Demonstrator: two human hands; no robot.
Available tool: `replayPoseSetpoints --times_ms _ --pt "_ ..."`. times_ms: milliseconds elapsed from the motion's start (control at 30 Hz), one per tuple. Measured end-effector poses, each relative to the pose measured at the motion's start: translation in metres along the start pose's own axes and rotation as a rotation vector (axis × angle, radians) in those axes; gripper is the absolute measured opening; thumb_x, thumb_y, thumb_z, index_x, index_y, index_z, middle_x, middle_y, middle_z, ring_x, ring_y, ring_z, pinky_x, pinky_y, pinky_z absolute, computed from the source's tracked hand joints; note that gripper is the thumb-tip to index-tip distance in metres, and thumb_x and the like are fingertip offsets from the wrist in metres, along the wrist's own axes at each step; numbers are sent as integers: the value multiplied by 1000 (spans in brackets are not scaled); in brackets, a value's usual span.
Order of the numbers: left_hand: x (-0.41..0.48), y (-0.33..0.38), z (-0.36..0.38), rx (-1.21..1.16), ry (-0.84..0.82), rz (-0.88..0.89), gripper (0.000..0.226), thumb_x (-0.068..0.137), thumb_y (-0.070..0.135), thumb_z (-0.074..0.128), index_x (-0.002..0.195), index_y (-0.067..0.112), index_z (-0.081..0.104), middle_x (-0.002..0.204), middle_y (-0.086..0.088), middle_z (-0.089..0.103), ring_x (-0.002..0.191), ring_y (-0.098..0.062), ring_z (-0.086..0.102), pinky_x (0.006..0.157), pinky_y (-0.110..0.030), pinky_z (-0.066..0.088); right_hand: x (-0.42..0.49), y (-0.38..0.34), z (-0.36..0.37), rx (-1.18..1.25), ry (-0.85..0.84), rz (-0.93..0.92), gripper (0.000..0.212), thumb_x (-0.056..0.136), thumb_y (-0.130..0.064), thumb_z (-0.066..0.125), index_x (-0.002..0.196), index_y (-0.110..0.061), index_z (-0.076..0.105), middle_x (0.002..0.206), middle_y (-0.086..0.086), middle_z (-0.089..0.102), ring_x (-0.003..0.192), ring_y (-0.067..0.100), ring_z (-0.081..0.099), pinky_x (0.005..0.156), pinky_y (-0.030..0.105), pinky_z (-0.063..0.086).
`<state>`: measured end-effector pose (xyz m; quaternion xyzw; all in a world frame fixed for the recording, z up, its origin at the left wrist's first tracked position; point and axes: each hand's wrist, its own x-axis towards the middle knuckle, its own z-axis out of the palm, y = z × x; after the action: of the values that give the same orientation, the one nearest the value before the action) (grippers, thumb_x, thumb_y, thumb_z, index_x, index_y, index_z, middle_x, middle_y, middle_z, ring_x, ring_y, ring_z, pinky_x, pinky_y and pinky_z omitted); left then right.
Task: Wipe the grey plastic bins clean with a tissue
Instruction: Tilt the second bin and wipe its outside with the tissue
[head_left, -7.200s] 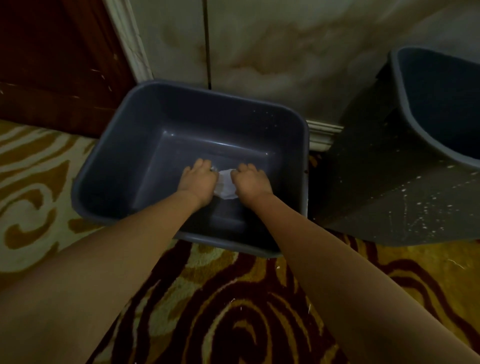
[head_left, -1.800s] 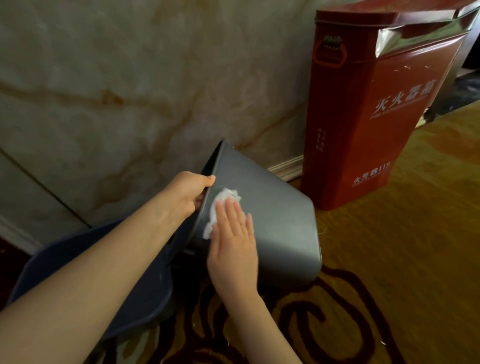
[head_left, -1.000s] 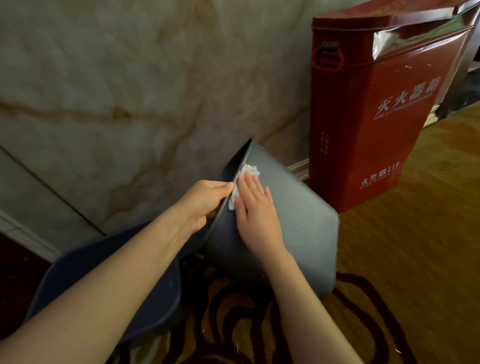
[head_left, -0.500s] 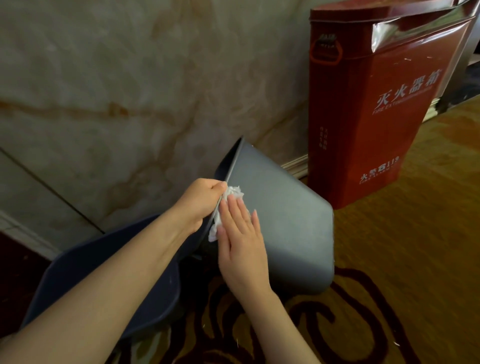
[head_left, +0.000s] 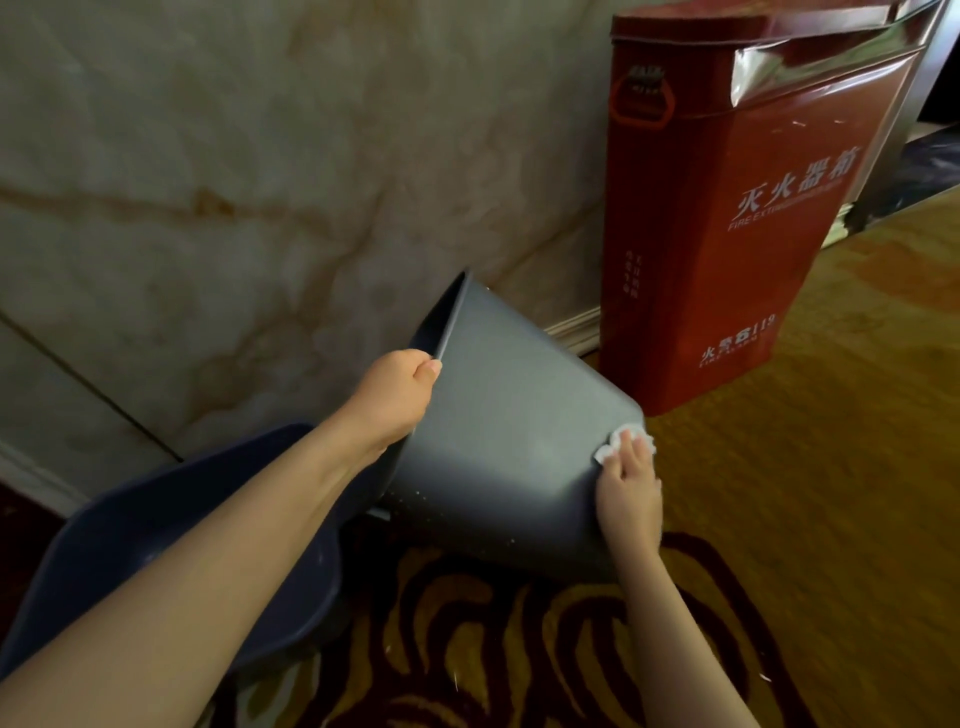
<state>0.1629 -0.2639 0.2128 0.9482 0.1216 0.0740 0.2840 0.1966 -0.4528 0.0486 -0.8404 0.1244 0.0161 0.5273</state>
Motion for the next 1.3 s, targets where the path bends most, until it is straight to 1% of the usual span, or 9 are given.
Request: replayPoseSetpoints --times_ms 133,333,467,567,700,967,1067,1200,1300 --pt "-3 -3 -4 -30 -40 -6 31 96 20 34 72 4 43 68 -8 40 65 -18 37 57 -30 25 -8 -2 -1 -73 23 -29 44 98 -22 29 141 -21 31 153 6 26 141 26 19 118 42 9" --pt "-7 -12 -10 -23 -83 -11 33 96 23 34 76 2 49 74 -8 47 71 -18 43 64 -30 32 -74 -59 30 -31 -118 -590 47 99 -23 29 144 -26 15 154 -6 10 141 2 -3 114 25 -4" --pt "-15 -14 -9 34 -60 64 30 95 21 38 84 -4 51 78 -14 53 72 -23 47 64 -31 34 -58 -105 34 -81 -154 -756 49 98 -19 28 146 -19 17 156 1 12 144 11 1 116 29 -2" --pt "-19 -15 -7 66 -45 140 21 94 20 40 81 7 50 74 -3 51 76 -22 50 61 -28 30 -23 -142 27 -132 -140 -773 49 98 -17 31 145 -11 20 156 7 14 144 18 7 116 37 4" --pt "-21 -17 -6 93 -47 163 28 95 23 39 112 6 54 97 -4 56 90 -19 54 71 -27 36 7 -169 22 -52 -145 -706 49 97 -15 33 144 -7 22 154 9 22 143 19 13 115 37 4" --pt "-28 -26 -16 35 -140 181 19 94 23 40 78 29 48 80 6 58 78 -14 56 59 -14 37 25 -150 15 -1 -184 -614 45 93 -24 40 138 -20 40 147 -1 39 136 15 31 114 40 9" --pt "-30 -29 -18 9 -162 163 17 94 23 41 82 23 52 84 -2 63 82 -20 59 64 -19 40 33 -125 3 -1 -160 -518 40 94 -24 40 134 -21 46 144 -3 45 132 16 37 114 40 10" --pt "-33 -37 -25 -256 -327 60 16 93 19 45 98 24 59 96 5 72 94 -8 66 83 -23 50 28 -80 -8 -63 -91 -472 42 92 -21 43 134 -18 46 140 2 49 130 20 39 114 43 9" --pt "-27 -36 -33 -464 -477 8 28 90 3 47 102 25 57 86 16 75 88 0 68 74 -11 51 19 -59 -7 -121 -99 -495 33 89 -15 48 121 -9 55 130 10 56 126 26 44 113 44 16"
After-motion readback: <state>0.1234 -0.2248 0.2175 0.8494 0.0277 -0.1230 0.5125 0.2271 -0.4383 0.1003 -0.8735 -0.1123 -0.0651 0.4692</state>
